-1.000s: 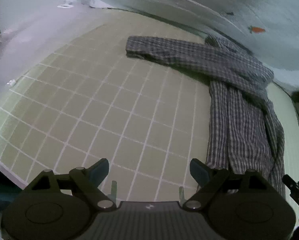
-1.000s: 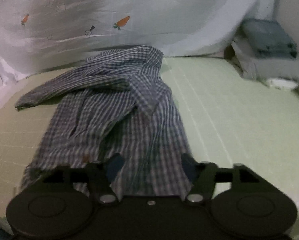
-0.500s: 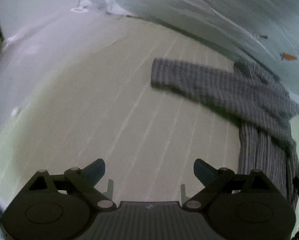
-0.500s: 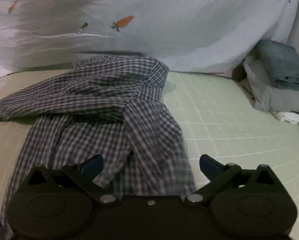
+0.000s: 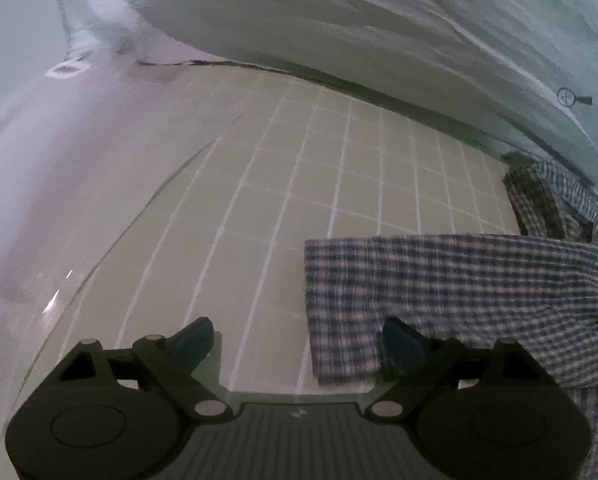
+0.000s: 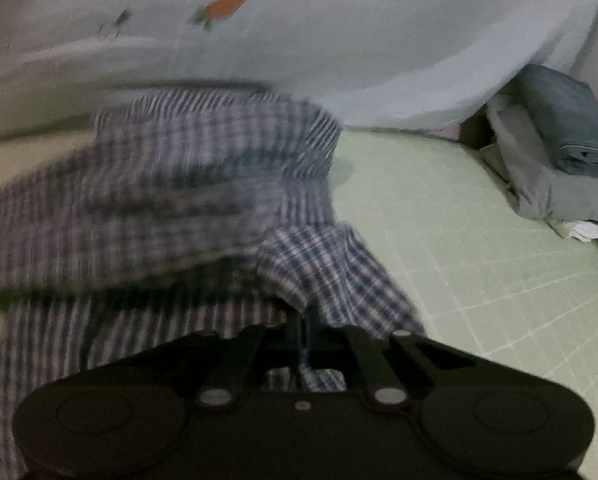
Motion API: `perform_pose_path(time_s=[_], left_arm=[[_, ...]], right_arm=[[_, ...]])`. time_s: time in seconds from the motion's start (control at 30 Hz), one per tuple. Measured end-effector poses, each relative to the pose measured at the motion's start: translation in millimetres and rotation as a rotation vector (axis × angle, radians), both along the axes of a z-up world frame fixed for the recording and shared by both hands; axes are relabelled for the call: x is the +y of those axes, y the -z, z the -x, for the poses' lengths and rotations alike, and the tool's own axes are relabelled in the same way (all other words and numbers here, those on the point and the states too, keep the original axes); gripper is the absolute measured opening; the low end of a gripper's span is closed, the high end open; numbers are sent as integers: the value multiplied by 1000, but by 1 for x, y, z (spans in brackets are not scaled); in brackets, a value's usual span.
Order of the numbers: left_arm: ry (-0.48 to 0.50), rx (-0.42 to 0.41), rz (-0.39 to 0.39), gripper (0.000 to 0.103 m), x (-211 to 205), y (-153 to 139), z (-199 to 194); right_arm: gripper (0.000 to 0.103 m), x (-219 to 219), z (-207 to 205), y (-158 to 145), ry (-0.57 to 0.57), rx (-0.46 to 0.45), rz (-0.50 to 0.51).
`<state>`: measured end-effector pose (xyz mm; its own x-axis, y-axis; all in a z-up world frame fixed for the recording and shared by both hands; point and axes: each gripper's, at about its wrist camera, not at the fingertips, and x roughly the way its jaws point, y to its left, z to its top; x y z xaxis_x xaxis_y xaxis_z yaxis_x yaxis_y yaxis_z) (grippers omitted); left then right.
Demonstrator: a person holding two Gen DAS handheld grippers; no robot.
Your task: Fold clothes
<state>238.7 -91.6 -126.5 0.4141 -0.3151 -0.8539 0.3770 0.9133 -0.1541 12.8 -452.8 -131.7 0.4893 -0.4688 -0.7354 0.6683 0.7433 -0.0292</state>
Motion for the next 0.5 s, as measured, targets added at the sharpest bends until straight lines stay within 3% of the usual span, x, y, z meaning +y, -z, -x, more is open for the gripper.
perform_pose_path(time_s=[0.3,0.37,0.4,0.43,0.5], left_arm=[[7,-12,45,91,-14,14,-11],[11,-18,44,91,-18,14,-11],[12,-20,45,89,-19,14,-11],[6,-27,41,85,-20,14,-10],[-2,-35,32,82,-21,13,-10]], right_arm=[[4,-17,-2,-5,79,-139,-212],[10,-19,2,-4,103,-165,-259],[17,-18,6,-2,119,-175,-283],[31,-17,9,-5,122,-184,-281],[43,-16,13,-14,129,-201,-263]])
